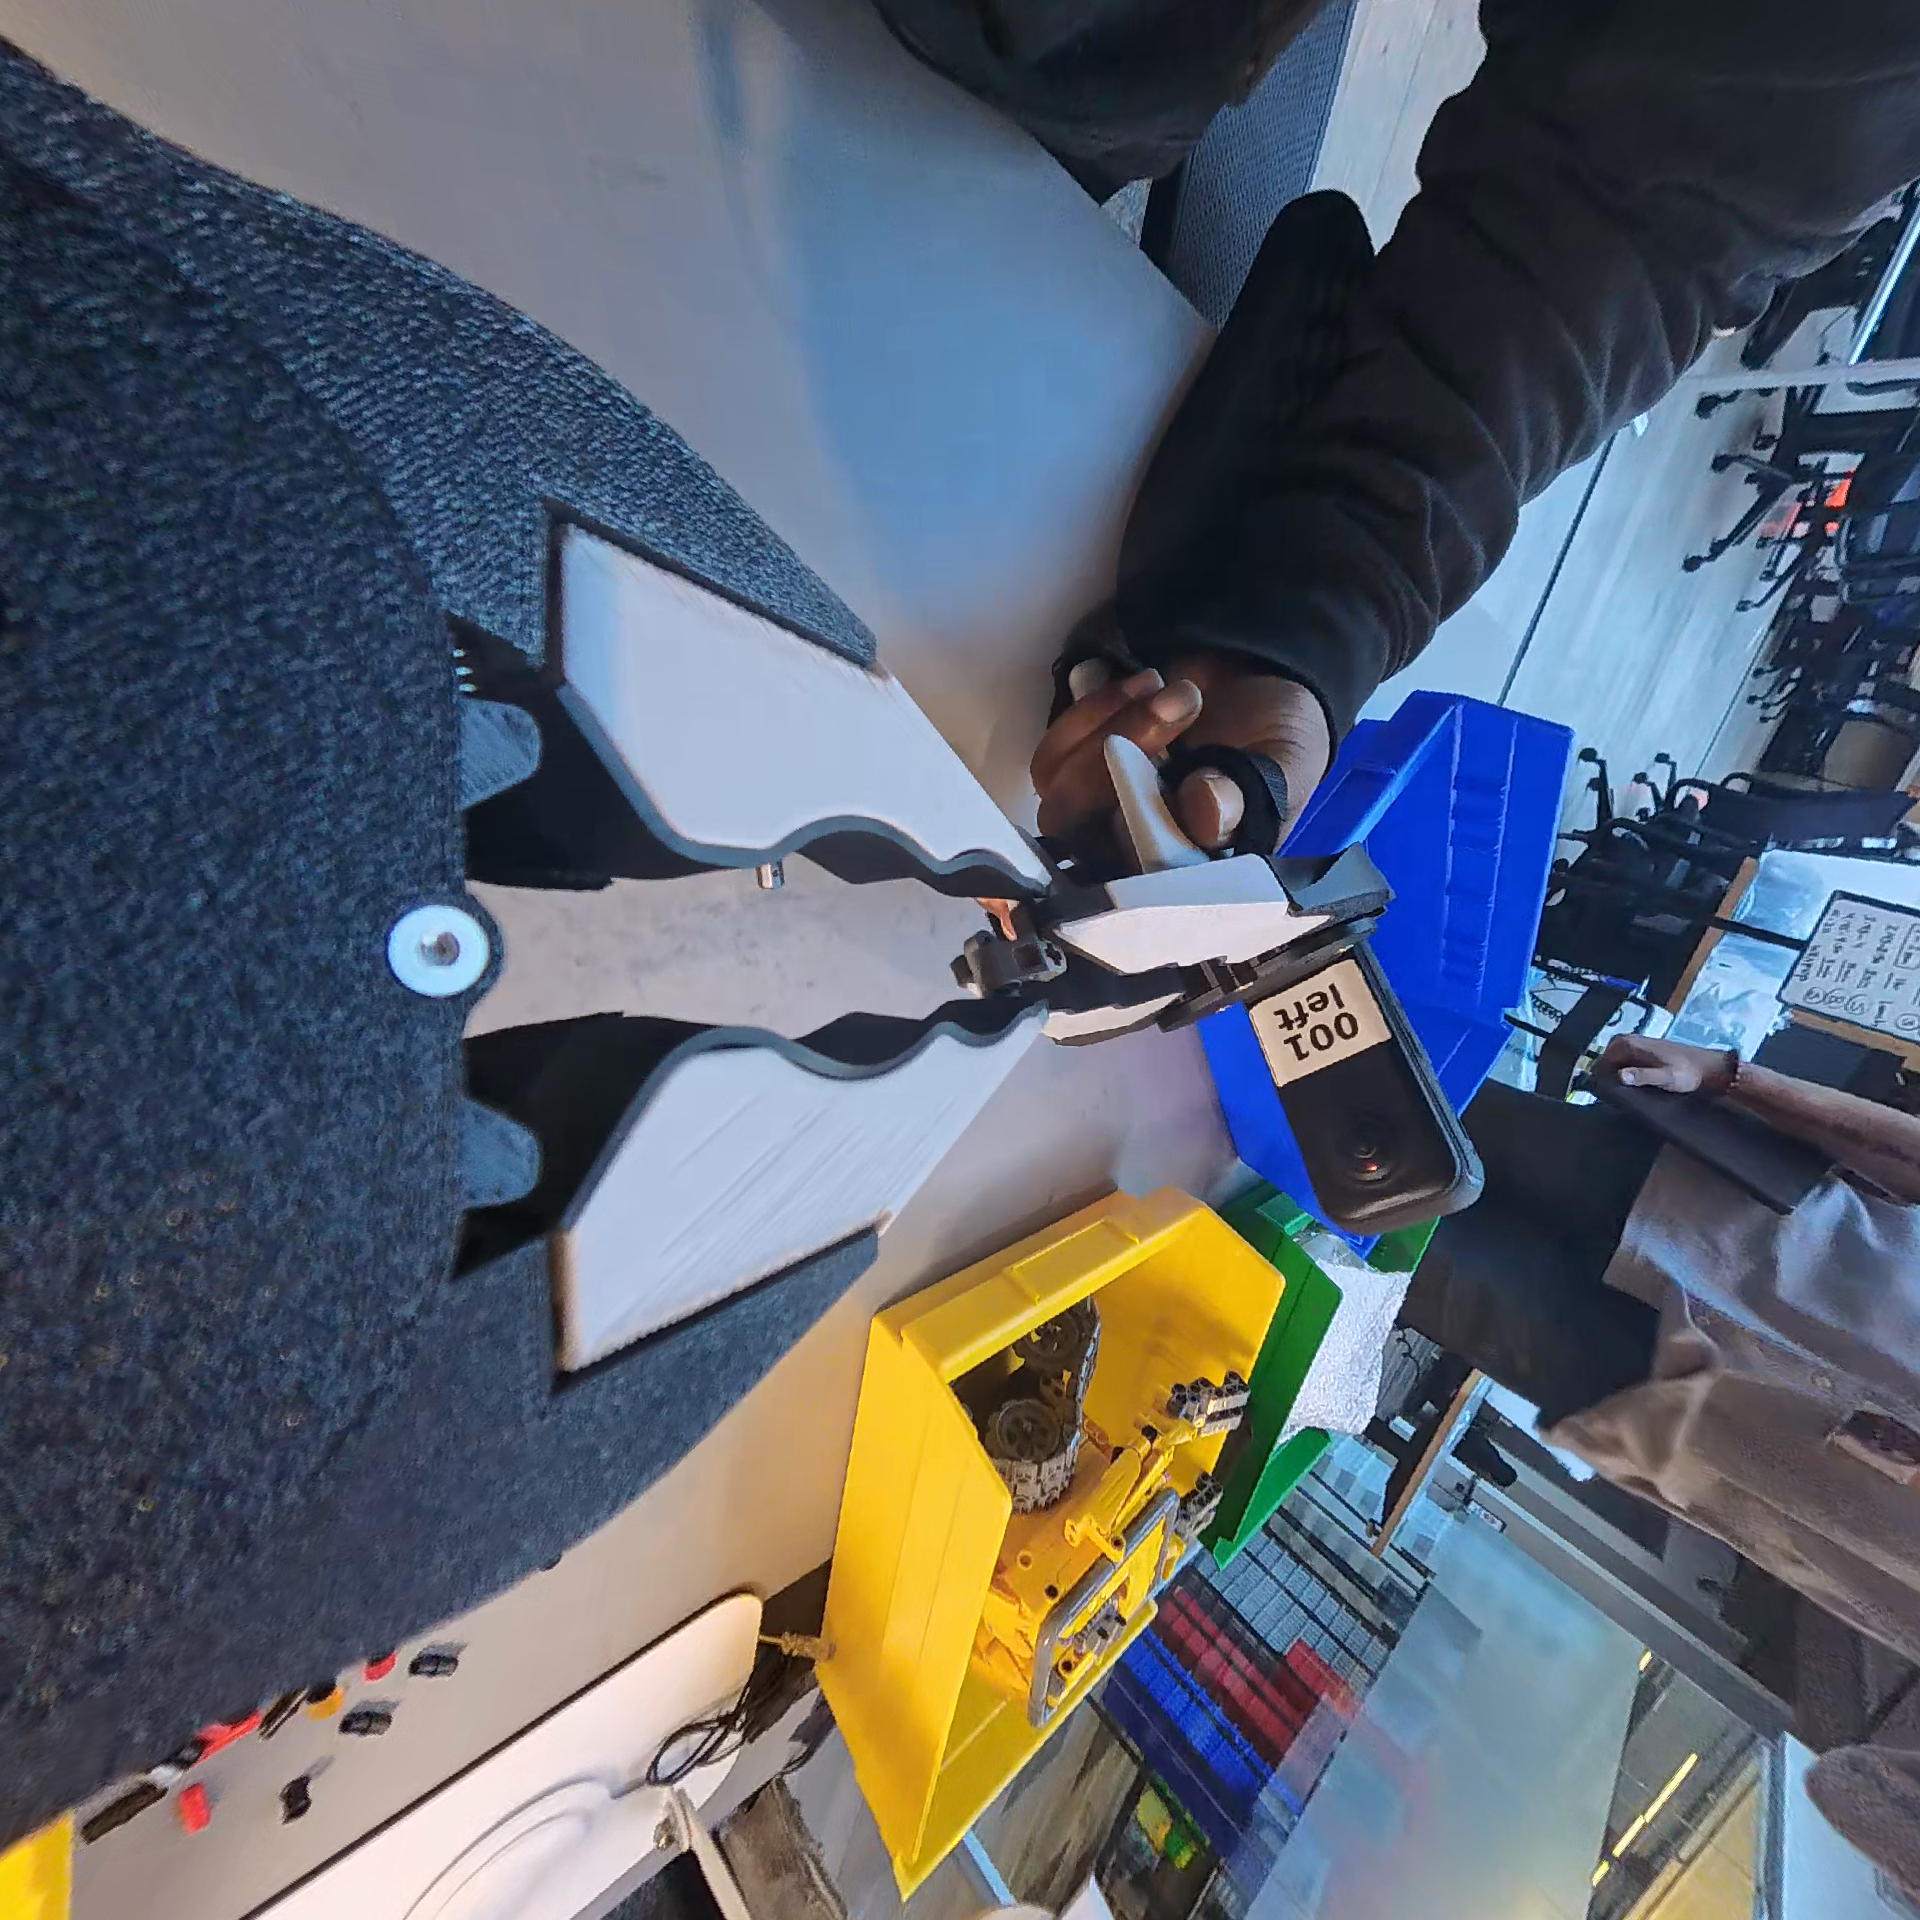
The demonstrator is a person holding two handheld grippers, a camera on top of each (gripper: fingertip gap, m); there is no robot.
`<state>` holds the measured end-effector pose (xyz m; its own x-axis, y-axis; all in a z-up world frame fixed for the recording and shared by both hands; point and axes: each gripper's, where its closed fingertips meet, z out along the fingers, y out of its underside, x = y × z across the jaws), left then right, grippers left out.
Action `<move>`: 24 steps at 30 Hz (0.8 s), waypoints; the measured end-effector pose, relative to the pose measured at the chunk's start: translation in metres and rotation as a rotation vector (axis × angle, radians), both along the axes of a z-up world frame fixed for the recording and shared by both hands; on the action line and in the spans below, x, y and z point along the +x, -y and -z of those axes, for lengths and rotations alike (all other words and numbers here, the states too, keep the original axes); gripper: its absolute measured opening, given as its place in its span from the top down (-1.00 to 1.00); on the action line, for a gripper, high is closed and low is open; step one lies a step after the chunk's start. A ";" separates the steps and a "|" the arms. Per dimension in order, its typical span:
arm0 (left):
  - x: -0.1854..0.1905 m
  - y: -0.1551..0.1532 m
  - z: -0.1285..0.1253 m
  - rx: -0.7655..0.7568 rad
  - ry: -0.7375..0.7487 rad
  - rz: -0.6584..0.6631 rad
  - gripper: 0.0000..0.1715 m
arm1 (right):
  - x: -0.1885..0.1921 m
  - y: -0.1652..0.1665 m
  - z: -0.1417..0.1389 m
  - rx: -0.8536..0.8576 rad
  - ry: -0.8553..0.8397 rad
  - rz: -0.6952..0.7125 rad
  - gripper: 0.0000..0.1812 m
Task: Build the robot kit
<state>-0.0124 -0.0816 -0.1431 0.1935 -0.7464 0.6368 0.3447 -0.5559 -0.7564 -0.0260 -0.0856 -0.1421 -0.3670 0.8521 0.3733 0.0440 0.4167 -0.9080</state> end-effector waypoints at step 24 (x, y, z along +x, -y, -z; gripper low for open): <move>-0.007 -0.008 0.018 -0.039 -0.117 -0.074 0.87 | 0.003 -0.017 0.018 0.072 0.062 0.036 0.93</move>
